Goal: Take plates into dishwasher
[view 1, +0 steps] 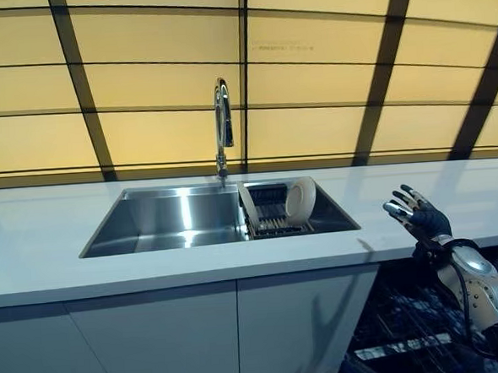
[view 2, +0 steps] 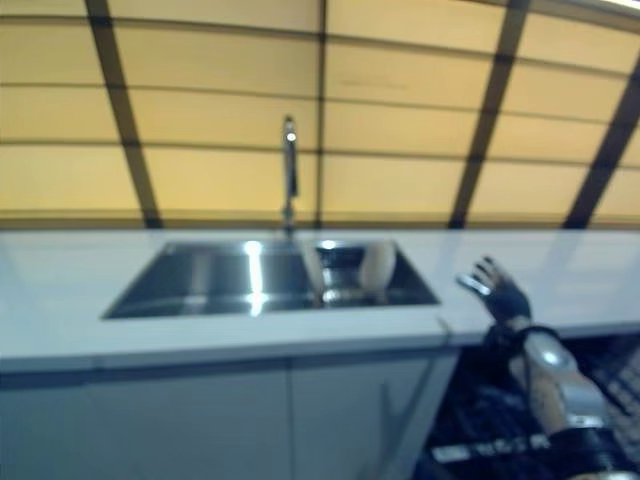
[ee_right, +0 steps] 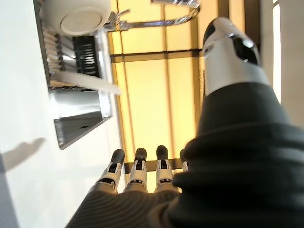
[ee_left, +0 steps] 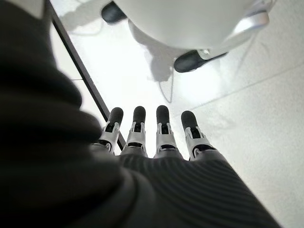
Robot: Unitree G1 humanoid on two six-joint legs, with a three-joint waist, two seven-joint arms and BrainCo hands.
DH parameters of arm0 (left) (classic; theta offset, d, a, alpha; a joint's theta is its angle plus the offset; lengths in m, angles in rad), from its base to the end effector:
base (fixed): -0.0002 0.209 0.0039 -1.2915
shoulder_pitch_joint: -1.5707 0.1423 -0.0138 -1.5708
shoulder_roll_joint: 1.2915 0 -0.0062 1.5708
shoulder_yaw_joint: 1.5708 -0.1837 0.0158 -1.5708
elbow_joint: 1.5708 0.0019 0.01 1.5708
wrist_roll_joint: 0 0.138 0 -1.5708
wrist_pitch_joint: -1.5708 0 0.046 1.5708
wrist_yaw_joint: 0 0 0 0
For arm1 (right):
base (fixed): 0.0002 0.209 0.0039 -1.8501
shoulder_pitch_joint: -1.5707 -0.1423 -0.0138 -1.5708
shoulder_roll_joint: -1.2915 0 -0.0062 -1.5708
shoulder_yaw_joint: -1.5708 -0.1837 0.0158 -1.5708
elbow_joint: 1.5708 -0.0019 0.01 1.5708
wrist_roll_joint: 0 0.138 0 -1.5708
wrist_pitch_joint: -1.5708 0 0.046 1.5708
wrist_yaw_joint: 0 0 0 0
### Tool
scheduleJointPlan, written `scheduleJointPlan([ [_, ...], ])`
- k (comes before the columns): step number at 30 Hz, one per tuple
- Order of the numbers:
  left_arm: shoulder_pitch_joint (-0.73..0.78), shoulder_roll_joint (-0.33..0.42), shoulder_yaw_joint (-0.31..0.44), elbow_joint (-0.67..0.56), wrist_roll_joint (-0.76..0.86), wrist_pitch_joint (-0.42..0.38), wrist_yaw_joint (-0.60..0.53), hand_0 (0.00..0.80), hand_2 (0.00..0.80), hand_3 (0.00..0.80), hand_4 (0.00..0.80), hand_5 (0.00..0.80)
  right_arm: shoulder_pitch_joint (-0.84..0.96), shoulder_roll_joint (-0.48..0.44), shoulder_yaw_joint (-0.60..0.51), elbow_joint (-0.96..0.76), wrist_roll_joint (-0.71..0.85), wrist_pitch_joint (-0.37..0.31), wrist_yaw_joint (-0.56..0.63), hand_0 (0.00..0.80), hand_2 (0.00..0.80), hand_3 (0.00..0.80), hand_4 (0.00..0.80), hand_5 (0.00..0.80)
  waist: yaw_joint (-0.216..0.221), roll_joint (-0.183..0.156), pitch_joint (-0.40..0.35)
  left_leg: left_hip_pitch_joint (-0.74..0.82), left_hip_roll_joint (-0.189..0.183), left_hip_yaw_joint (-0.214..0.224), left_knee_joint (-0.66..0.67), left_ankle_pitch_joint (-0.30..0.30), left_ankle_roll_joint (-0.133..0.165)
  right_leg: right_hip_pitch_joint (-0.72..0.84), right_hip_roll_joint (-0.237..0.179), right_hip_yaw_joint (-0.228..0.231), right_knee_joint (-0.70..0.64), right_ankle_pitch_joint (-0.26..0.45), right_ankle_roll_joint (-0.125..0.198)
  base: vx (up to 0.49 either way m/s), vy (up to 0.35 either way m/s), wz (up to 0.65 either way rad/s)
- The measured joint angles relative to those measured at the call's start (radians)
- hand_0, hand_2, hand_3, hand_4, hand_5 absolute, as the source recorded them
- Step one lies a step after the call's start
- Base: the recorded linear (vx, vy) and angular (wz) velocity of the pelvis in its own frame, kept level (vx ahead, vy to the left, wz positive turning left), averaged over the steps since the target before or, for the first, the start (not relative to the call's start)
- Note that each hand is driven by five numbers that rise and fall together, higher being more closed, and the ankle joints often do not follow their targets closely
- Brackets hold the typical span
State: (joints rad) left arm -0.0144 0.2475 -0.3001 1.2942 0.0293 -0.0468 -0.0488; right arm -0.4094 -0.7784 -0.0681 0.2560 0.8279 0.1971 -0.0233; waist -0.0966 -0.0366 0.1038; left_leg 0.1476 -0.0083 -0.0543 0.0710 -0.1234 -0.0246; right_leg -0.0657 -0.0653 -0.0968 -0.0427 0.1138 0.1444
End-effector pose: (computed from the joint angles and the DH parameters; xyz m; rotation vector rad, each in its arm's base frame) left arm 0.0657 0.2202 -0.1183 0.3972 1.2644 -0.1676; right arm 0.2657 -0.2974 0.1600 0.1049 -0.0609 -0.1168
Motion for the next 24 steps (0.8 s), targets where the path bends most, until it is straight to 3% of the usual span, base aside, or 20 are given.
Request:
scheduleJointPlan([
  [3, 0.0, 0.005, 0.004, 0.012, 0.001, -0.004, 0.0, 0.0, 0.0, 0.0, 0.0, 0.0, 0.0, -0.008, 0.0, -0.003, 0.0, 0.014, -0.001, 0.0, 0.0, 0.0, 0.0, 0.0, 0.002, 0.007, 0.018, 0.039, 0.025, -0.005, -0.004, -0.03, -0.012, 0.009, 0.024, -0.022, 0.074, -0.011, -0.08, 0.437, -0.297, 0.33],
  [6, 0.011, 0.008, 0.022, 0.033, 0.006, -0.003, 0.006, 0.0, 0.0, 0.0, 0.0, 0.0, -0.011, -0.007, 0.001, -0.019, 0.0, 0.026, -0.002, 0.0, 0.0, 0.0, 0.0, 0.0, 0.001, 0.006, 0.025, 0.06, 0.048, -0.014, -0.002, -0.051, -0.016, 0.021, 0.037, -0.037, 0.113, -0.045, -0.131, 0.428, -0.334, 0.12],
  [12, 0.019, 0.021, 0.047, 0.056, 0.017, -0.007, 0.004, 0.0, 0.0, 0.0, 0.0, 0.0, -0.058, 0.024, 0.006, -0.059, 0.0, 0.052, -0.007, 0.0, 0.0, 0.0, 0.0, 0.0, 0.0, 0.0, 0.029, 0.097, 0.064, -0.011, -0.015, -0.064, -0.026, -0.021, 0.036, -0.051, 0.252, -0.146, -0.147, 0.283, -0.233, 0.04],
  [13, 0.028, 0.015, 0.05, 0.058, 0.015, -0.019, 0.005, 0.0, 0.0, 0.0, 0.0, 0.0, -0.07, 0.043, 0.019, -0.057, -0.002, 0.044, -0.007, 0.0, 0.0, 0.0, 0.0, 0.0, 0.006, 0.015, 0.025, 0.084, 0.085, -0.002, 0.01, -0.084, -0.041, -0.031, 0.065, -0.065, 0.315, -0.176, -0.165, 0.588, -0.626, -0.06],
  [14, 0.046, 0.041, 0.065, 0.041, 0.002, -0.042, 0.005, 0.0, 0.0, 0.0, 0.0, 0.0, -0.07, 0.091, 0.05, -0.057, -0.004, 0.043, -0.009, 0.0, 0.0, 0.0, 0.0, 0.0, 0.005, -0.013, 0.008, 0.021, 0.075, 0.017, 0.146, -0.112, -0.083, -0.054, 0.084, -0.077, 0.384, -0.216, -0.184, 0.338, -0.444, -0.11],
  [15, 0.055, 0.065, 0.068, 0.025, -0.005, -0.059, 0.003, 0.0, 0.0, 0.0, 0.0, 0.0, -0.067, 0.1, 0.077, -0.066, -0.005, 0.044, -0.007, 0.0, 0.0, 0.0, 0.0, 0.0, 0.013, -0.066, -0.012, -0.062, 0.041, 0.031, 0.305, -0.115, -0.092, -0.048, 0.063, -0.06, 0.347, -0.255, -0.235, 0.321, -0.409, -0.14],
  [16, 0.049, 0.061, 0.071, 0.009, -0.011, -0.073, 0.006, 0.0, 0.0, 0.0, 0.0, 0.0, -0.06, 0.101, 0.08, -0.08, -0.007, 0.043, -0.01, 0.0, 0.0, 0.0, 0.0, 0.0, 0.035, -0.066, -0.012, -0.155, 0.035, 0.028, 0.491, -0.067, -0.111, -0.025, 0.06, -0.056, 0.316, -0.241, -0.241, 0.237, -0.249, -0.22],
  [17, 0.05, 0.052, 0.061, -0.027, -0.013, -0.081, 0.004, 0.0, 0.0, 0.0, 0.0, 0.0, -0.061, 0.095, 0.078, -0.098, -0.009, 0.035, -0.013, 0.0, 0.0, 0.0, 0.0, 0.0, 0.061, -0.071, -0.013, -0.219, 0.015, 0.01, 0.614, 0.008, -0.104, -0.002, 0.051, -0.042, 0.288, -0.225, -0.247, 0.205, -0.174, -0.2],
  [19, 0.054, 0.042, 0.027, -0.079, -0.012, -0.112, 0.0, 0.0, 0.0, 0.0, 0.0, 0.0, -0.063, 0.094, 0.079, -0.115, -0.011, 0.013, -0.028, 0.0, 0.0, 0.0, 0.0, 0.0, 0.072, -0.066, -0.014, -0.304, -0.026, -0.021, 0.73, 0.04, -0.065, 0.049, 0.043, -0.046, 0.226, -0.216, -0.252, 0.207, -0.122, -0.04],
  [22, 0.051, 0.048, 0.021, -0.119, -0.012, -0.119, -0.001, 0.0, 0.0, 0.0, 0.0, 0.0, -0.079, 0.092, 0.087, -0.117, -0.013, 0.02, -0.049, 0.0, 0.0, 0.0, 0.0, 0.0, 0.089, -0.064, -0.012, -0.34, -0.023, 0.029, 0.653, 0.043, -0.058, 0.093, 0.058, -0.034, 0.161, -0.187, -0.257, 0.269, -0.053, -0.14],
  [24, 0.047, 0.052, 0.02, -0.122, -0.012, -0.111, -0.002, 0.0, 0.0, 0.0, 0.0, 0.0, -0.127, 0.089, 0.114, -0.112, -0.013, 0.025, -0.069, 0.0, 0.0, 0.0, 0.0, 0.0, 0.088, -0.068, -0.008, -0.328, -0.01, 0.069, 0.4, 0.048, -0.039, 0.136, 0.082, -0.027, 0.081, -0.161, -0.264, 0.363, 0.03, -0.11],
])
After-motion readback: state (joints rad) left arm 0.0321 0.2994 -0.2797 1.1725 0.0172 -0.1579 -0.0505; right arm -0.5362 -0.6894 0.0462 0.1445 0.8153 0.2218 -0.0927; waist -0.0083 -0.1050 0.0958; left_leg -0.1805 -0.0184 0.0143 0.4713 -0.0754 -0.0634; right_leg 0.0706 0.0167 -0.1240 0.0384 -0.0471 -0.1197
